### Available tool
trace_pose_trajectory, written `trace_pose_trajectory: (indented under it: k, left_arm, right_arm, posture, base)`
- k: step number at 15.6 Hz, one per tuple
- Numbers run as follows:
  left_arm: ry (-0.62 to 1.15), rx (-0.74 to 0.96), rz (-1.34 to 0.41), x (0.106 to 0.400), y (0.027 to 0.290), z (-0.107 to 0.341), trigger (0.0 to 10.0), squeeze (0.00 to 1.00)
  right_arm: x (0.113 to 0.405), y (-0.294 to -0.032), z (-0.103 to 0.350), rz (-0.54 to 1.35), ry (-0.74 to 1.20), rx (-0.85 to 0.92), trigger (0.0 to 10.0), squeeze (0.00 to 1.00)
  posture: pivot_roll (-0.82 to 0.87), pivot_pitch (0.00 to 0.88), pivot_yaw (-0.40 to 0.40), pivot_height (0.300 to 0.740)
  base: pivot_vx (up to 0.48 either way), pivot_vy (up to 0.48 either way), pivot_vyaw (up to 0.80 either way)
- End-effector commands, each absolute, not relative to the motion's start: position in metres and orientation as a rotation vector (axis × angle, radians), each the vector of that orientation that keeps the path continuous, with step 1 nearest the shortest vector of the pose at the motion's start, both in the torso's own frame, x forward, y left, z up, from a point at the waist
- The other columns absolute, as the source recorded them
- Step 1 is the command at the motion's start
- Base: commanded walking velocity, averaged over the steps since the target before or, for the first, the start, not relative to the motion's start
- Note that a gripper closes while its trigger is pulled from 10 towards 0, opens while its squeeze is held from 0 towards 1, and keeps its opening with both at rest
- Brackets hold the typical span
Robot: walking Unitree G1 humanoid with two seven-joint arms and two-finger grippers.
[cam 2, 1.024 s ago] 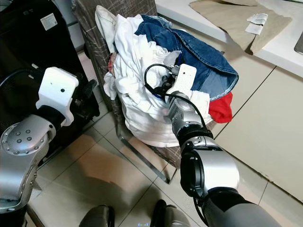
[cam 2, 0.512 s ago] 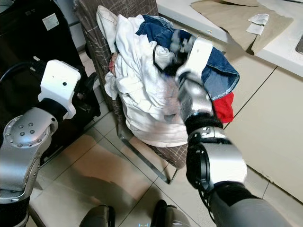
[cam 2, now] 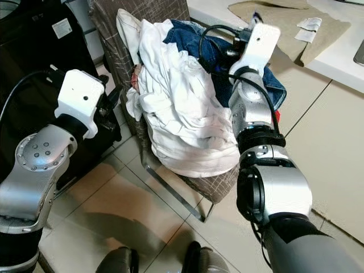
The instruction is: Clothes washing
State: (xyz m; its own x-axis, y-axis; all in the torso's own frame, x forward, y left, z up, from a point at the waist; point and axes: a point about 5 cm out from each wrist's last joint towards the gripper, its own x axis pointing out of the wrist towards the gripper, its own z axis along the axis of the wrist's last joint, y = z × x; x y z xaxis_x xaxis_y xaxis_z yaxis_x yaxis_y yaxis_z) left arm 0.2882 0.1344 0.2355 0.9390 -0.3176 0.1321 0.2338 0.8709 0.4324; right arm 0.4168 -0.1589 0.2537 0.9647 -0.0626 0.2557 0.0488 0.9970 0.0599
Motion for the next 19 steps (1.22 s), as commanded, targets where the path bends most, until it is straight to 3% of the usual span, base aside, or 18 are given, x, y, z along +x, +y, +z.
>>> trace_pose_trajectory:
  k: [1, 5, 7, 10, 12, 15, 19]
  left_arm:
    - [-0.216, 0.425, -0.259, 0.290, 0.135, 0.237, 10.0, 0.00]
    - [-0.167, 0.221, 0.008, 0.299, 0.144, 0.214, 10.0, 0.00]
    - [-0.128, 0.216, 0.073, 0.301, 0.148, 0.199, 10.0, 0.00]
    - [-0.107, 0.303, 0.137, 0.295, 0.164, 0.169, 10.0, 0.00]
    - [-0.071, 0.231, 0.208, 0.288, 0.177, 0.154, 10.0, 0.00]
    - [-0.114, 0.290, 0.200, 0.300, 0.162, 0.159, 10.0, 0.00]
    - [-0.184, 0.341, 0.088, 0.312, 0.139, 0.172, 10.0, 0.00]
  right_arm:
    - [0.417, -0.151, 0.263, -0.012, -0.305, -0.004, 0.0, 0.00]
    - [0.409, -0.126, 0.228, 0.148, -0.258, -0.027, 0.0, 0.00]
    - [0.399, -0.116, 0.199, 0.231, -0.215, -0.050, 0.0, 0.00]
    - [0.381, -0.121, 0.160, 0.329, -0.166, -0.084, 0.0, 0.00]
    - [0.369, -0.126, 0.150, 0.350, -0.188, -0.088, 0.0, 0.00]
    - [0.353, -0.119, 0.134, 0.418, -0.193, -0.089, 0.0, 0.00]
    - [0.353, -0.113, 0.136, 0.434, -0.196, -0.093, 0.0, 0.00]
  posture:
    - [0.16, 0.062, -0.018, 0.740]
    - [0.14, 0.043, -0.049, 0.740]
    - [0.14, 0.030, -0.066, 0.740]
    - [0.12, 0.006, -0.082, 0.740]
    - [0.10, 0.000, -0.085, 0.740]
    - [0.08, 0.000, -0.082, 0.740]
    - [0.06, 0.000, -0.057, 0.740]
  base:
    - [0.000, 0.000, 0.00]
    - [0.000, 0.000, 0.57]
    - [0.000, 0.000, 0.70]
    - [0.000, 0.000, 0.65]
    - [0.000, 0.000, 0.63]
    - [0.000, 0.000, 0.62]
    - [0.094, -0.074, 0.58]
